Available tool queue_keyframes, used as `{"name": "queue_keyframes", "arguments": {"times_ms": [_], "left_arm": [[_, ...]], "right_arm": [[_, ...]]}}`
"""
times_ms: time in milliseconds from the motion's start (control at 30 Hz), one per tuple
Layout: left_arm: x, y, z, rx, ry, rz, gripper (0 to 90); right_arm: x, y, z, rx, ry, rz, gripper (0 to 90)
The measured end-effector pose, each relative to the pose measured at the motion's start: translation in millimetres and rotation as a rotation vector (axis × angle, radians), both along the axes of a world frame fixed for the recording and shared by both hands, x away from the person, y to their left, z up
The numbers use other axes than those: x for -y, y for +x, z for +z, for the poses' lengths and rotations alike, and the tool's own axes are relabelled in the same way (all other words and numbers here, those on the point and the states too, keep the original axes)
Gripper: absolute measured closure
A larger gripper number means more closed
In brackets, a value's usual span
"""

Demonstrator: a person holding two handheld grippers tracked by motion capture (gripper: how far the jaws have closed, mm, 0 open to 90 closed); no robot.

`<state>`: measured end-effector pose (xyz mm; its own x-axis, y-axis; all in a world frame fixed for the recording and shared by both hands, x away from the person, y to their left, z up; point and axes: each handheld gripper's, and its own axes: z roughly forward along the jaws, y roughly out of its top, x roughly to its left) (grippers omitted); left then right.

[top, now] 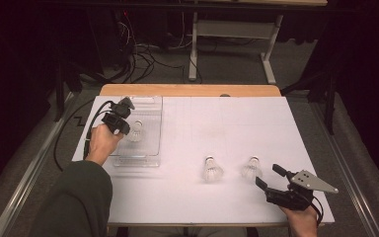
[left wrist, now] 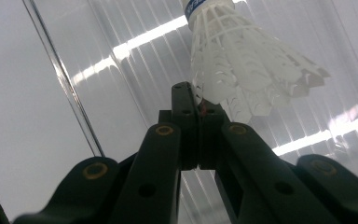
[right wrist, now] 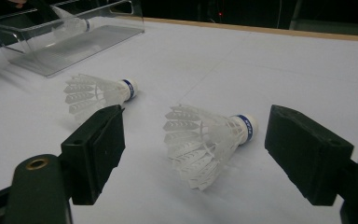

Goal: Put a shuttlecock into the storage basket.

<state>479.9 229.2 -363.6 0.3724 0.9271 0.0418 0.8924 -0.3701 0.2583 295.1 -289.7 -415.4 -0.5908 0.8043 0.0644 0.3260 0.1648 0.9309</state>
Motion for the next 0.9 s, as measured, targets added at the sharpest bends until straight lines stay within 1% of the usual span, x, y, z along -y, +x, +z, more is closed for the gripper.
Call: {"name": "queue_keyframes", "arguments": {"times_ms": [67,200,267,400,433,633,733,800,900], "left_arm": [[-1.1,0.2,-1.5,-0.009,-0.002,0.003,88.9],[-1.6,-0.1,-0.9,-0.008,-0.013,-0.001,86.7],[-0.8,-0.4,-0.3,-0.016,-0.02,-0.007,82.8],[1.8,-2.9,1.0,-0.008,-0.019,-0.019,73.2],[2.1,-3.4,1.9,-0.013,-0.018,-0.019,70.5],[2.2,-8.2,6.6,-0.013,-0.031,-0.026,55.9],[2.0,-11.1,9.5,0.0,-0.032,-0.036,50.8],[2.4,-13.2,11.4,0.005,-0.042,-0.044,48.2],[2.4,-14.9,12.5,0.001,-0.053,-0.047,45.3]], "right_arm": [[0.0,0.0,0.0,0.001,-0.001,-0.001,20.7],[0.0,-0.1,0.1,0.001,0.0,-0.002,20.7],[-0.1,0.0,0.0,0.0,-0.001,-0.002,20.7],[0.0,-0.2,0.2,0.002,-0.001,-0.002,20.7],[0.1,-0.3,0.2,0.001,0.0,-0.003,20.7],[-0.1,-0.3,0.2,0.002,-0.001,-0.002,20.7],[-0.3,-0.3,0.2,0.002,-0.002,-0.001,20.7],[-0.6,-0.3,0.2,0.002,-0.002,-0.001,20.7],[-0.5,-0.1,0.1,0.002,-0.006,-0.002,20.7]]}}
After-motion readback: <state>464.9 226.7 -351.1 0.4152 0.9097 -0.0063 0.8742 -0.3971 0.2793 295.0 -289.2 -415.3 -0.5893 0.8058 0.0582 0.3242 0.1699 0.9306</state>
